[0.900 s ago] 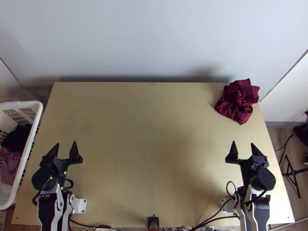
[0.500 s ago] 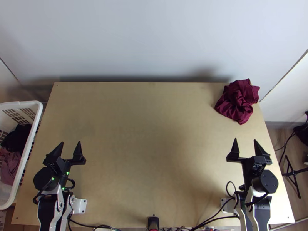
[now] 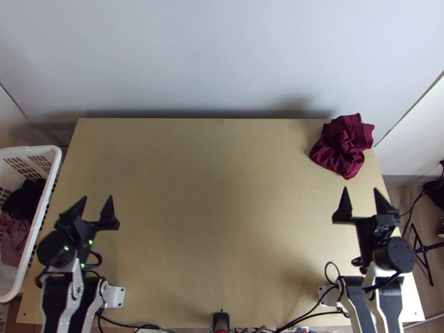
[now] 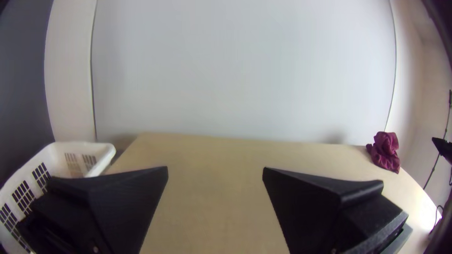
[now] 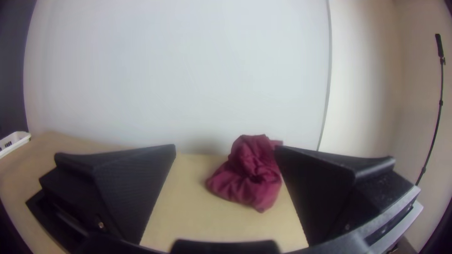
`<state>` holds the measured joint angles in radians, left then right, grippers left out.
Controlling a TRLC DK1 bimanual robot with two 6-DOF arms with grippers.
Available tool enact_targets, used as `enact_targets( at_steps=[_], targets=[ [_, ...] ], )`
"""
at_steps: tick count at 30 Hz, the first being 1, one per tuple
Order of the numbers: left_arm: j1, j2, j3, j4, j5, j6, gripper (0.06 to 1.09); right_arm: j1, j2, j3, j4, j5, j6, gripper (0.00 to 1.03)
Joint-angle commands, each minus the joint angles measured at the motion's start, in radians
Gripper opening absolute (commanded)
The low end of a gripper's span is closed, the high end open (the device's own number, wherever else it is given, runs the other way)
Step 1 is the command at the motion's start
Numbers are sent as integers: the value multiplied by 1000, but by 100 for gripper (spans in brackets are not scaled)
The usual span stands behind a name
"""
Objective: Fold the t-shirt
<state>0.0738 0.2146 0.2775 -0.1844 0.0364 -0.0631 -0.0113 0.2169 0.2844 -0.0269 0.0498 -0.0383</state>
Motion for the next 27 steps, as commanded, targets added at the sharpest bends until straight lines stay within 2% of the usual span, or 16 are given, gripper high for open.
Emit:
enact_targets(
  at_steps=[1, 4, 10, 23, 27],
  targets=[
    [6, 256, 292, -64, 0, -7, 104, 59, 260, 239, 27, 36, -3, 98],
    [11, 382, 450, -101, -1, -40, 104, 143, 392, 380, -1, 107, -11, 98],
    [18, 615, 733, -139, 0, -76, 104, 212, 633, 638, -30, 111, -51, 98],
    [6, 1122, 1292, -211, 0, -30, 103, 231, 1174, 1110, -39, 142, -91, 98],
    [-11, 1250, 1450, -293, -1, -26, 103, 238, 1286, 1245, -80, 148, -94, 98]
  ],
)
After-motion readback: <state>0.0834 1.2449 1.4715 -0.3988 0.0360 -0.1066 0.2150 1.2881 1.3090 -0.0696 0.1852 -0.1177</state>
